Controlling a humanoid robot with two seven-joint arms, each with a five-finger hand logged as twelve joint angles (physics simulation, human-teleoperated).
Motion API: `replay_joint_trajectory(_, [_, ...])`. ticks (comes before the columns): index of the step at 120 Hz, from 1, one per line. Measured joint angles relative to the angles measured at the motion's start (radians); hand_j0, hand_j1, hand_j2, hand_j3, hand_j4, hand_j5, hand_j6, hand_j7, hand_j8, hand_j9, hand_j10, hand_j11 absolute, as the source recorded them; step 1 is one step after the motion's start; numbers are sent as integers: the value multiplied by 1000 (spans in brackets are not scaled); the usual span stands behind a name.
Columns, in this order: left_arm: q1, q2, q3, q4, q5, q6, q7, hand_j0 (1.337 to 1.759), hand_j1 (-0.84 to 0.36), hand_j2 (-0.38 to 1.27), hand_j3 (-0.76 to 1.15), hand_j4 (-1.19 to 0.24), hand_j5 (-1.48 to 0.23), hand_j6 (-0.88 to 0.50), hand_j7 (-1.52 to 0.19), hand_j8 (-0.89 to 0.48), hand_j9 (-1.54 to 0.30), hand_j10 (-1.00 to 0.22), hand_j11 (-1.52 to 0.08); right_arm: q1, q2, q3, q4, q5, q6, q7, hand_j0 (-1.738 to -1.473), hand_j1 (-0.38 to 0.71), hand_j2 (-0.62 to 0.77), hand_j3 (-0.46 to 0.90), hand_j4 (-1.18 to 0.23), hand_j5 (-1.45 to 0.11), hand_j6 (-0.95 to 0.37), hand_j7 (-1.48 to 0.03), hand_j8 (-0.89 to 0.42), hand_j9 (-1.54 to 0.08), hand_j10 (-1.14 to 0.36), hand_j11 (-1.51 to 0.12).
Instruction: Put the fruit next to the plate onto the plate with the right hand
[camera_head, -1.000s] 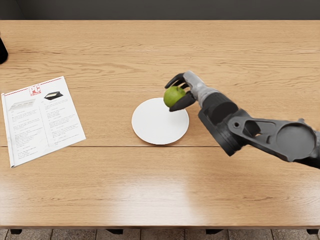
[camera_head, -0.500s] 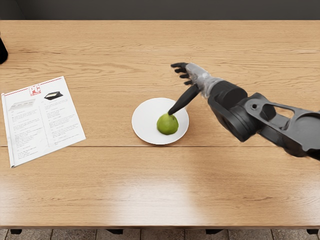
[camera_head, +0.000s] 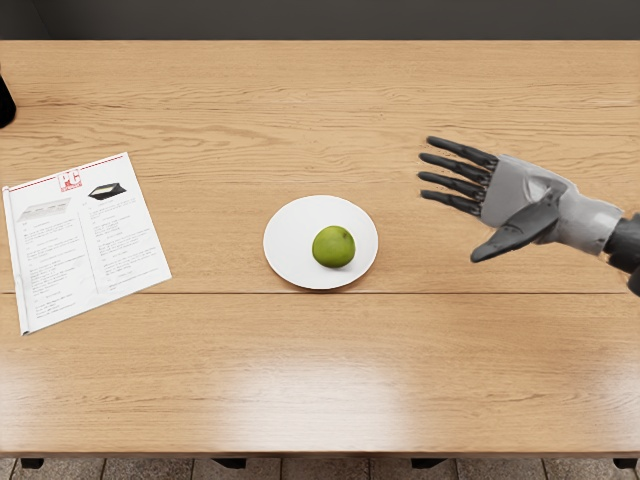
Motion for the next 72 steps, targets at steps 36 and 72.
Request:
replay_joint_trajectory(36, [-3,0,-1,1,0,0,0,1658,349,0,0,0,0,0,0,0,0,0,0,-192,-27,241,-58,69,25,0,-1658,-325,-3,0,-21,-28,-20,-28,-20,-28,-21,-28])
replay_joint_trajectory(72, [-17,0,-1,1,0,1,0,1658,349,0,0,0,0,0,0,0,0,0,0,-272,-33,358,-85,84,26,0,-1658,-327,-3,0,-18,-25,-18,-25,-18,-25,-18,-25])
